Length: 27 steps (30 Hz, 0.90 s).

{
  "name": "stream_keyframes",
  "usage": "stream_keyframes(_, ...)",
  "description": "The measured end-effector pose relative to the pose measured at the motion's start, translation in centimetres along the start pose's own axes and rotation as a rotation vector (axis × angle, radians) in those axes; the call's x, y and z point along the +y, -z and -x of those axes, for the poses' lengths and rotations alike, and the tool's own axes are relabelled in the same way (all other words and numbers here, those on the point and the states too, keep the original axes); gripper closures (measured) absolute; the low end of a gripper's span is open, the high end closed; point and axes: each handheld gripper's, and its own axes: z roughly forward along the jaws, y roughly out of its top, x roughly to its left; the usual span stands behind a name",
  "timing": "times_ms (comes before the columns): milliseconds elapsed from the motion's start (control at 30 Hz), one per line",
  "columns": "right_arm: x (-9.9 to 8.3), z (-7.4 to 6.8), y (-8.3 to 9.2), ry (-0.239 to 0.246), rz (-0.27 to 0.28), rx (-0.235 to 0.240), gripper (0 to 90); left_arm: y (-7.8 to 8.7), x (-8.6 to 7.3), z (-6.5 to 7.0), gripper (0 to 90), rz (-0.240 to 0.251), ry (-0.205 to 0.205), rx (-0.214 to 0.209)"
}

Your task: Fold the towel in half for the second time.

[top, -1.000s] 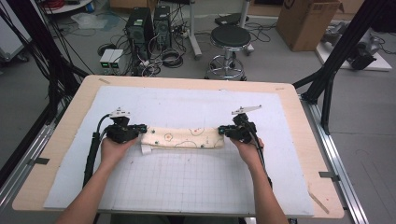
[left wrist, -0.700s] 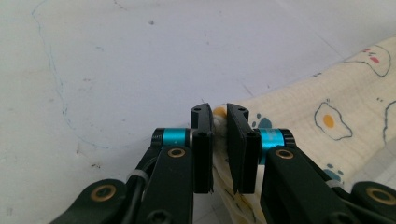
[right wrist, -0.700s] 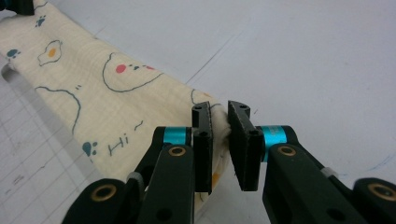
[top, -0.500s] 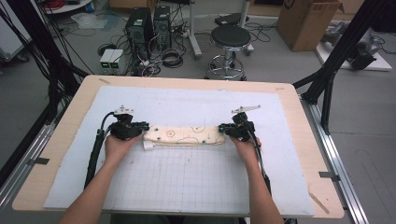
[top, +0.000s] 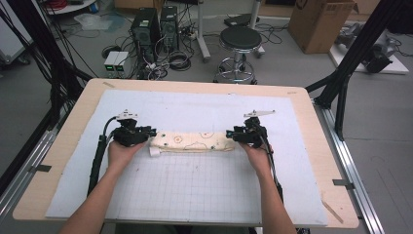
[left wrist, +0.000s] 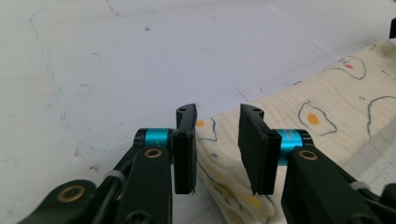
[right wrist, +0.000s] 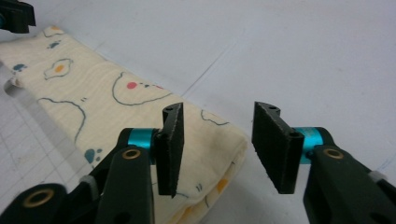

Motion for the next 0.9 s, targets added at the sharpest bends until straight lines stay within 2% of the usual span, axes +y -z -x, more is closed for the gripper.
stream_keyframes(167,0.1,-0.4,0.7,0.001,0.016,0.001,43.4,0.8,0.2,0.3,62.5,0.012,-0.024,-0.015)
stream_keyframes(367,0.4,-0.9,1.7,0.012,0.043,0.001,31.1,1.5,0.3,0.7,55.8,0.034,-0.035,-0.034)
stream_keyframes(700,0.1,-1.6,2.8,0.039,0.05,-0.003,22.9,2.5,-0.2,1.0,48.9,0.035,-0.062,-0.051)
stream_keyframes(800,0.1,-1.8,3.0,0.043,0.049,-0.001,21.1,3.0,-0.3,1.0,47.1,0.031,-0.073,-0.043)
stream_keyframes(900,0.2,-2.2,3.4,0.045,0.064,0.009,19.8,3.6,-0.6,0.9,45.2,0.048,-0.065,-0.046)
